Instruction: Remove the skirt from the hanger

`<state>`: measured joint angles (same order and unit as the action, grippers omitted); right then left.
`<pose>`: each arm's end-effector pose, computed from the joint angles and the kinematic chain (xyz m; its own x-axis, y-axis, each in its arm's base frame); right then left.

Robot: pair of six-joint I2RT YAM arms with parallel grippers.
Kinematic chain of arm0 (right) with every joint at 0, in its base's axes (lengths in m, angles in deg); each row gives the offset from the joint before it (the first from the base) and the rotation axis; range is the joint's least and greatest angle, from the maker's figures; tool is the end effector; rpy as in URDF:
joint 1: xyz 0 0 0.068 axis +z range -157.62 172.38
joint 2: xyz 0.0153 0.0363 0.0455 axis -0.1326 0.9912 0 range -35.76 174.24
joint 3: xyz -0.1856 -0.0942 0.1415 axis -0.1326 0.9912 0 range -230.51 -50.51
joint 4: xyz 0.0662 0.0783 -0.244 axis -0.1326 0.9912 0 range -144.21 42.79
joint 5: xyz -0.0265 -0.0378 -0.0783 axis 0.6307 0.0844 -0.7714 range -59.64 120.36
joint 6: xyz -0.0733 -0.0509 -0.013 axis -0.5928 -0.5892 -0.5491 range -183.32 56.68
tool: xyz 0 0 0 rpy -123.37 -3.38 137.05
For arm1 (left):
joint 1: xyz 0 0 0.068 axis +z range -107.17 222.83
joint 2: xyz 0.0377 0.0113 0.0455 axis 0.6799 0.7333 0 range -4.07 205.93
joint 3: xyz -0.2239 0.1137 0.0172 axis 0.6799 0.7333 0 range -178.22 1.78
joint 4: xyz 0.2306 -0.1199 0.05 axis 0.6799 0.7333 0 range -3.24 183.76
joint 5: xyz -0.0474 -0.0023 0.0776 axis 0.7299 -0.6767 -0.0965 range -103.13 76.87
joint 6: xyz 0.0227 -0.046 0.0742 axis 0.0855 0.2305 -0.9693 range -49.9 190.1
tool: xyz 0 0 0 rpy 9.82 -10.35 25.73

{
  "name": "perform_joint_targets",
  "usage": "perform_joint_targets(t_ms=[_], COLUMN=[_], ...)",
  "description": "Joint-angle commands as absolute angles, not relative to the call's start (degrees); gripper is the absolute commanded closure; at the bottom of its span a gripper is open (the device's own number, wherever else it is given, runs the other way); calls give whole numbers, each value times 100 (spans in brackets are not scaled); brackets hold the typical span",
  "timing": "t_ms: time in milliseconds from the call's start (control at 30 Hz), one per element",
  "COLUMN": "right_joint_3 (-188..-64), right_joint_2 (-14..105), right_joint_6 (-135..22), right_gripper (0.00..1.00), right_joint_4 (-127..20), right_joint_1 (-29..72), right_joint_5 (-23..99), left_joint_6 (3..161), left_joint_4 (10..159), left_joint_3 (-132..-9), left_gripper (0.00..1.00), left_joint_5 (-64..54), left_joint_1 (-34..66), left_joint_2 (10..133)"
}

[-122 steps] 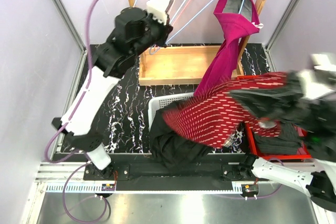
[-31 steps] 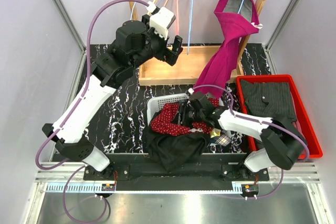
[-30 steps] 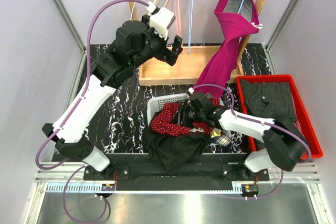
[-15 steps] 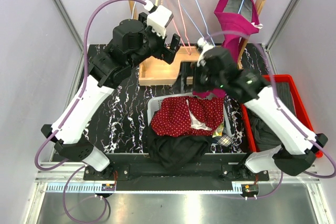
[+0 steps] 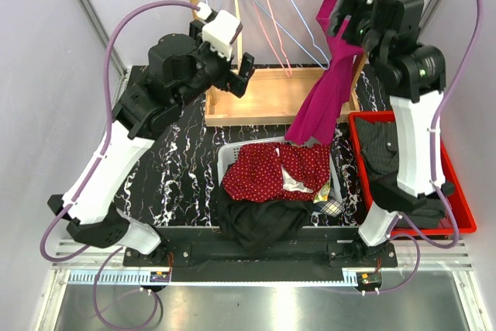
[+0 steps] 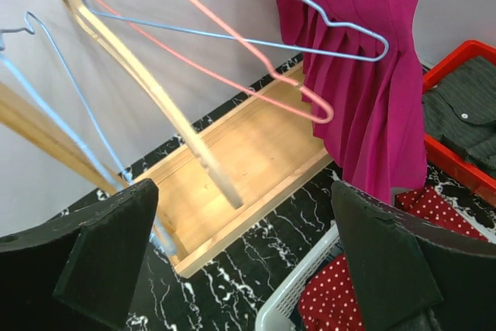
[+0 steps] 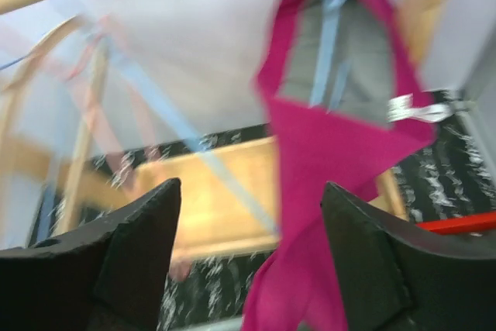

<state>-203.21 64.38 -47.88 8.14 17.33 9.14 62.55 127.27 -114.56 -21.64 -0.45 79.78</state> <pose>0.2960 0.1056 0.5602 -0.1672 0.1960 -0.9662 -0.0263 0.9788 0.2031 0.2437 -0.2132 0.5168 -0.0258 0.2027 -0.9789 0.5798 0.8007 0.1505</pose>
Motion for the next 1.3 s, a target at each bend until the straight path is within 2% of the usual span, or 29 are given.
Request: perform_joint_targets(t_ms=[0,233,400,667,767,900,933,967,1000,1133,1267], right_joint_3=[-19783,-20247,-20476,-20441,-20423,-20388,-20371,-20379,-20353,-20247,-20256], right_joint_2=[6479,7216,7629,7928,8077,8192,8210,8227,8228,8009,7683], right_joint_6=[-4996,-5434,-5962,-5937,-5893,-5752,-5708,-5708,-5708,-5673,-5734], right_gripper=[22,24,24,27,31,49,62,70,86,100,100], right_joint_4=[-347,-683,-929,-1149,-1158,-1149,-1149,-1132,-1132,-1088,-1368], right_joint_1=[1365,1198,1084,777,715,592,574,583,565,565,565], right_joint_5=[390,145,-506,-419,-384,-94,-50,-15,12,214,836], left_joint_6=[6026,6025,6043,6043,6069,6069,6069,6078,6087,6087,6122], left_joint_4=[12499,12517,12543,12613,12648,12684,12684,12692,12675,12692,12692], left_joint_3=[-11240,-11108,-11073,-11028,-11064,-11090,-11090,-11099,-11099,-11108,-11108], left_gripper=[1,1,1,1,1,1,1,1,1,1,1], left_joint_5=[-2394,-2456,-2447,-2482,-2456,-2482,-2482,-2491,-2499,-2508,-2517], left_joint_1=[-58,-58,-58,-58,-58,-58,-58,-58,-58,-58,-58], left_joint_2=[7635,7600,7582,7555,7529,7503,7503,7503,7477,7433,7424])
